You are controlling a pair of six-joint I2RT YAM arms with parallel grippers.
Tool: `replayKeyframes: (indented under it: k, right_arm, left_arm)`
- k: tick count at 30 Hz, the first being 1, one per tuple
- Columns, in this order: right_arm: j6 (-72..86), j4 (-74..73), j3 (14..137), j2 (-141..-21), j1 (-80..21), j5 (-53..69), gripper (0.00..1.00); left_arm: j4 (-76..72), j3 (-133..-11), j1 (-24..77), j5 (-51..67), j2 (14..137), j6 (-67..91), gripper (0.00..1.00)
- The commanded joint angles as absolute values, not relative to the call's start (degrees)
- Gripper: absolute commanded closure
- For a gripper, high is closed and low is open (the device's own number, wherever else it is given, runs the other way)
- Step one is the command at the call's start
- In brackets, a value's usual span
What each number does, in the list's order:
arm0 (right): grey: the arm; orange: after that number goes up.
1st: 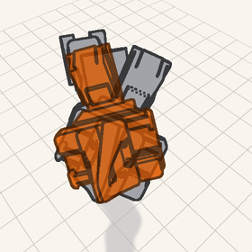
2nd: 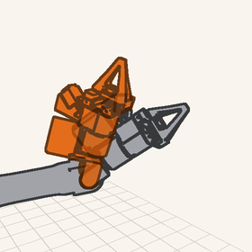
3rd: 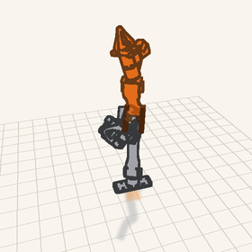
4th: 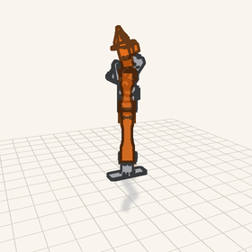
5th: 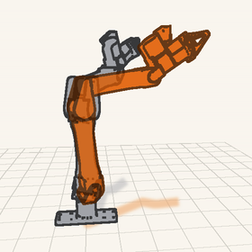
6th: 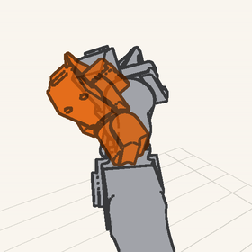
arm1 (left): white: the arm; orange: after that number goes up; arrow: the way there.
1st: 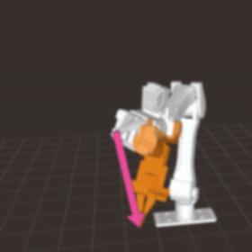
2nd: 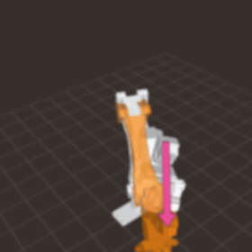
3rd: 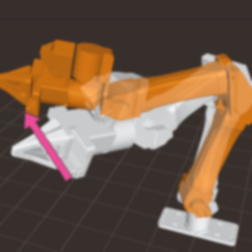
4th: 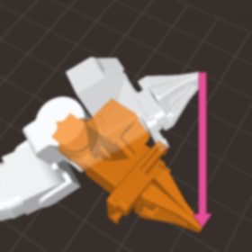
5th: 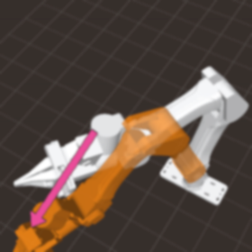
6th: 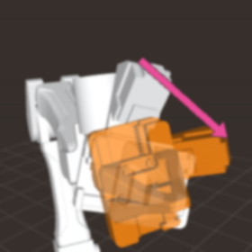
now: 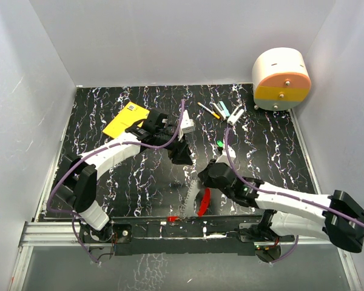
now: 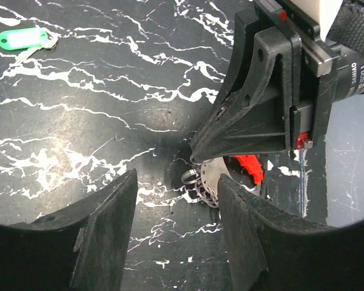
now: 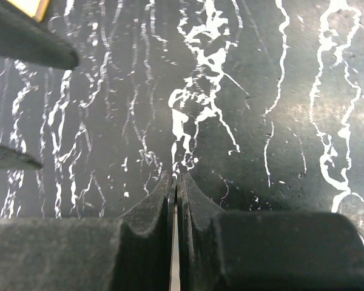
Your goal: Put the keys on the keyring
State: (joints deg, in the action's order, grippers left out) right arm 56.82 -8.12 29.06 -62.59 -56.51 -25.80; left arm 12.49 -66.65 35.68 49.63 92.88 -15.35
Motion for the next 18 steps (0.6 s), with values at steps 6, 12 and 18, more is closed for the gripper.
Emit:
replayKeyframes:
  k: [6,12,18]
  right_arm:
    - [43.45,3.39,25.38,-52.04,-56.34,-18.65,0.92]
    - [40.51,5.01,25.33,-47.86,-56.33,-16.15,0.92]
    - [38.07,6.33,26.83,-48.13,-56.81,-14.15,0.92]
  left_arm:
    - [9.93,-66.6,34.62,60.46,88.52,-16.02,0.37]
    - [8.31,-64.22,33.86,69.44,90.52,-18.11,0.23]
    - [18.16,-67.47,33.93,75.97,96.1,-24.0,0.23]
